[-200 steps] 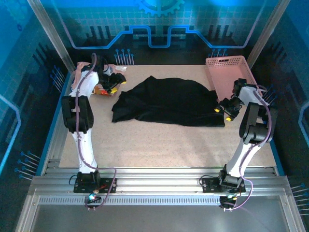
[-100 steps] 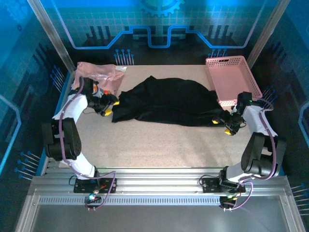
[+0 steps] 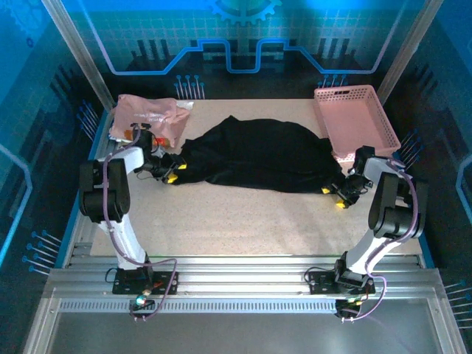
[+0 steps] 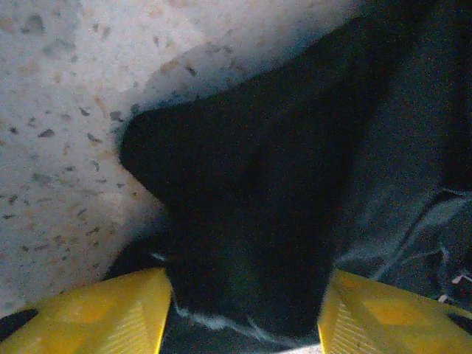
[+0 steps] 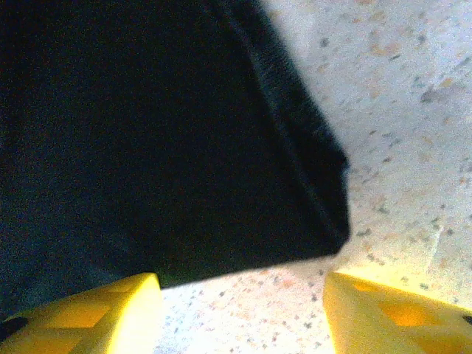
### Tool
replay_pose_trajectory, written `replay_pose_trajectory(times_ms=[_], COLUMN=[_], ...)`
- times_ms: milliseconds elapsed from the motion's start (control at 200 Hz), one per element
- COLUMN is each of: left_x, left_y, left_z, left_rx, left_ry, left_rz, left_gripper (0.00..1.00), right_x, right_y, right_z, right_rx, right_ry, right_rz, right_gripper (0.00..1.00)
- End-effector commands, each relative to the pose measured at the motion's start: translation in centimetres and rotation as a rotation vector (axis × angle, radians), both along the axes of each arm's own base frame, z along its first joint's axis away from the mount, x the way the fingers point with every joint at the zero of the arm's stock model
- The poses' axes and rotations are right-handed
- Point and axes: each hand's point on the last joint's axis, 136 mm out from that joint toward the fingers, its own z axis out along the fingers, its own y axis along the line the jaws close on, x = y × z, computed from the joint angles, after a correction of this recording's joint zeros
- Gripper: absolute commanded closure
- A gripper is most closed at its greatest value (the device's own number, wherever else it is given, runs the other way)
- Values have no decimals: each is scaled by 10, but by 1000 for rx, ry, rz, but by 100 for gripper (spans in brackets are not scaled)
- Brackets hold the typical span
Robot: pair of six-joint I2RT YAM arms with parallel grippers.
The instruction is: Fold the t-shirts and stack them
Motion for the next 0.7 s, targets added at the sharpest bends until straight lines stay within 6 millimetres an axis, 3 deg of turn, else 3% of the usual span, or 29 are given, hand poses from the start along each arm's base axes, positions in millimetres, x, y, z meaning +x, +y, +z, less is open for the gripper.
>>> replay_pose_trajectory(times_ms=[0, 85, 175, 300, 490, 690], left_x=[8, 5, 0, -18, -63, -113], left_y=[-2, 7, 23, 49, 68, 55], left_z=[-9, -12, -8, 8, 19, 13], left_rx=[29, 82, 125, 159, 188, 130], left_ry=[0, 17, 31, 32, 69, 142], left_rz=[-6, 7, 45, 102, 112, 133], left_gripper=[61, 86, 100, 100, 100, 100], right_x=[18, 22, 25, 18, -3, -46], right_y=[-15, -21, -25, -27, -25, -15], right_z=[-2, -3, -2, -1, 6, 13], right_rx=[-52, -81, -99, -123, -136, -149], right_ry=[-24, -15, -19, 0, 31, 93], right_rz=[-44, -54, -58, -39, -33, -53], right_gripper=[49, 67, 84, 99, 100, 100])
